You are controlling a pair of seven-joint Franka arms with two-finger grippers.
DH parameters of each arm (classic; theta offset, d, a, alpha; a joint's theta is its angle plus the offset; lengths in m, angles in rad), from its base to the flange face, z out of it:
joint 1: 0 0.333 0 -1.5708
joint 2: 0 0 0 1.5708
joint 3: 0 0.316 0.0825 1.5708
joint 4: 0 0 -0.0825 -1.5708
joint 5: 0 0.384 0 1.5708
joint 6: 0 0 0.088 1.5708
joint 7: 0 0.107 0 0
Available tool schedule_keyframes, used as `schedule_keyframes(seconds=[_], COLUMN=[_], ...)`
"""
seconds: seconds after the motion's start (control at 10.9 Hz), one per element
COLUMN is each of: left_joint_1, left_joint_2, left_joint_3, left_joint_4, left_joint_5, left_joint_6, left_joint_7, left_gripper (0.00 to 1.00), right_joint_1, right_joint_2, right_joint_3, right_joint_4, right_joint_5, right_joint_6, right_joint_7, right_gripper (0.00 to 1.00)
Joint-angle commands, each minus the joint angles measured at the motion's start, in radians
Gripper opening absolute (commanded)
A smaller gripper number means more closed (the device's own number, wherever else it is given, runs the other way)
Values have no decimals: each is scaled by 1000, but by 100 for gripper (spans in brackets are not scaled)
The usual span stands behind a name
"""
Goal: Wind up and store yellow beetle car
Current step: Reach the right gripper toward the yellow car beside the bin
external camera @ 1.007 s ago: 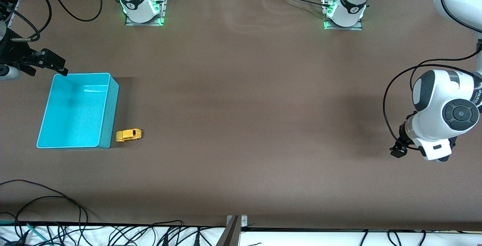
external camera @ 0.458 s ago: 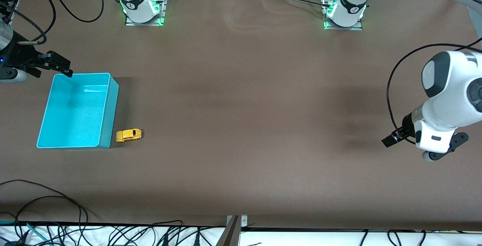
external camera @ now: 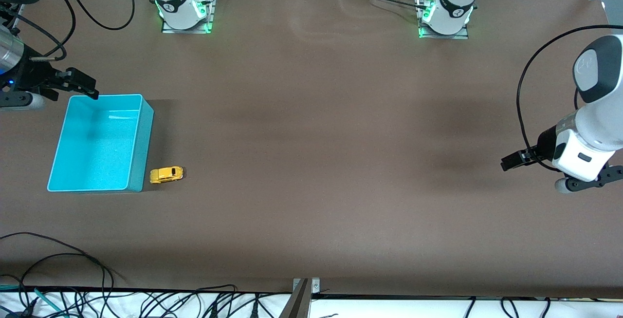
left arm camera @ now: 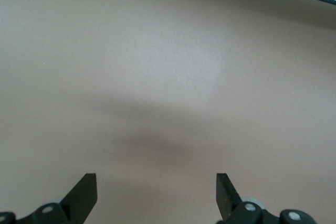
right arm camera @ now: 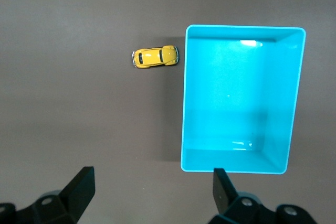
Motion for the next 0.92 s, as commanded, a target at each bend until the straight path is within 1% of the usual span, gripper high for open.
schedule_keyframes(seconds=[0.0, 0.09, 0.18, 0.46, 0.64, 0.82], left_joint_1=[8, 8, 8, 8, 8, 8], left_joint_2=[-15, -18, -18, -57, -61, -63], left_joint_3=[-4, -4, -9, -4, -5, -4], left_joint_4=[25, 25, 25, 25, 25, 25], left_joint_5=[-25, -25, -24, -24, -25, -27], left_joint_6=[-51, -52, -53, -68, -70, -72], left_joint_7=[146, 192, 206, 241, 260, 274], left_gripper=[100, 100, 100, 100, 100, 100], right_joint_1=[27, 28, 38, 39, 39, 48], right_joint_2=[50, 69, 96, 230, 286, 297], right_joint_3=[1, 1, 1, 0, -2, -2], right_joint_4=[23, 26, 57, 177, 200, 191], right_joint_5=[5, 9, 9, 12, 15, 16], right_joint_6=[-18, -10, -10, -18, -7, 16], right_joint_7=[-72, -76, -83, -232, -396, -432], right_gripper=[100, 100, 100, 100, 100, 100])
